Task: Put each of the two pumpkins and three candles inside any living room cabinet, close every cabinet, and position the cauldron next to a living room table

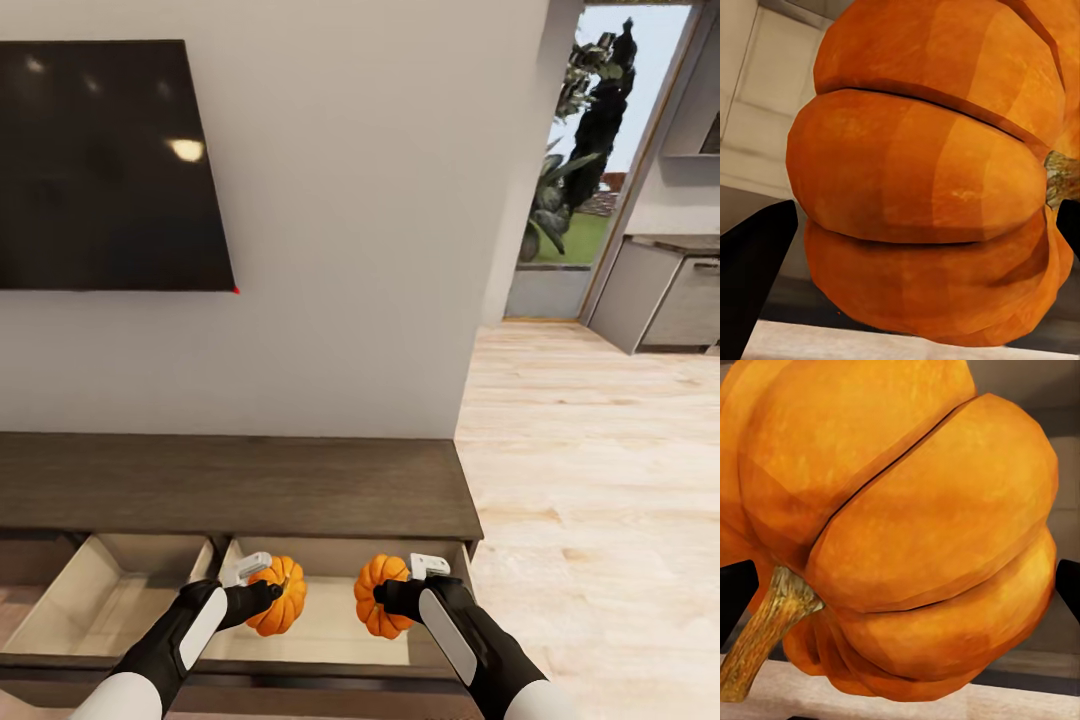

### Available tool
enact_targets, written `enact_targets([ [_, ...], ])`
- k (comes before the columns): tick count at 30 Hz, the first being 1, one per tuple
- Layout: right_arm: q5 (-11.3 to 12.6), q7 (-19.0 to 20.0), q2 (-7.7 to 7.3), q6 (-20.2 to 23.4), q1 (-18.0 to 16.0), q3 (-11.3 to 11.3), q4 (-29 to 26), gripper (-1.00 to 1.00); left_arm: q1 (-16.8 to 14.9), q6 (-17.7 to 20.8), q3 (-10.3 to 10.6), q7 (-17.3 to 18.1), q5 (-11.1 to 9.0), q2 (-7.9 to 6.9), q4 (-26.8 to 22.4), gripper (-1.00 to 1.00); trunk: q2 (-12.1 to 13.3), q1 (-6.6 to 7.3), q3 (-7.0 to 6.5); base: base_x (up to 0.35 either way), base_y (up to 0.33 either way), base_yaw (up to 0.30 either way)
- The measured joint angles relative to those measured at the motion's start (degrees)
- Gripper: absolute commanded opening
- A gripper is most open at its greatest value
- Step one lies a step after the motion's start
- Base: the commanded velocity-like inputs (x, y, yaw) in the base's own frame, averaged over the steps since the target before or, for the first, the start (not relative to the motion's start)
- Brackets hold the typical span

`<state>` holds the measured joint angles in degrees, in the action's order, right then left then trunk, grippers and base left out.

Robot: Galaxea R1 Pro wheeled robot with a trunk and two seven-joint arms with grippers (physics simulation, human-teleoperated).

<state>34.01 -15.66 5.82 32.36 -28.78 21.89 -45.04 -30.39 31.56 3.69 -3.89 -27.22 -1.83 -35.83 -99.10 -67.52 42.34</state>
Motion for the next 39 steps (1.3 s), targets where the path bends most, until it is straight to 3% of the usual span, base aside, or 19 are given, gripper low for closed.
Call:
enact_targets([
  [14, 0.0, 0.07, 0.0, 0.0, 0.0, 0.0, -0.03, -1.0, 0.0, 0.01, 0.0, 0.01, 0.01, 0.05, -0.01, -1.0, -5.62, -3.08, 2.5, 0.0, 0.0, -0.003],
  [39, 0.01, 0.07, 0.0, -0.02, -0.01, 0.0, 0.03, -1.0, 0.0, 0.0, 0.0, 0.09, -0.11, 0.06, -0.59, -1.0, -5.63, -3.08, 2.5, 0.057, 0.0, 0.0],
])
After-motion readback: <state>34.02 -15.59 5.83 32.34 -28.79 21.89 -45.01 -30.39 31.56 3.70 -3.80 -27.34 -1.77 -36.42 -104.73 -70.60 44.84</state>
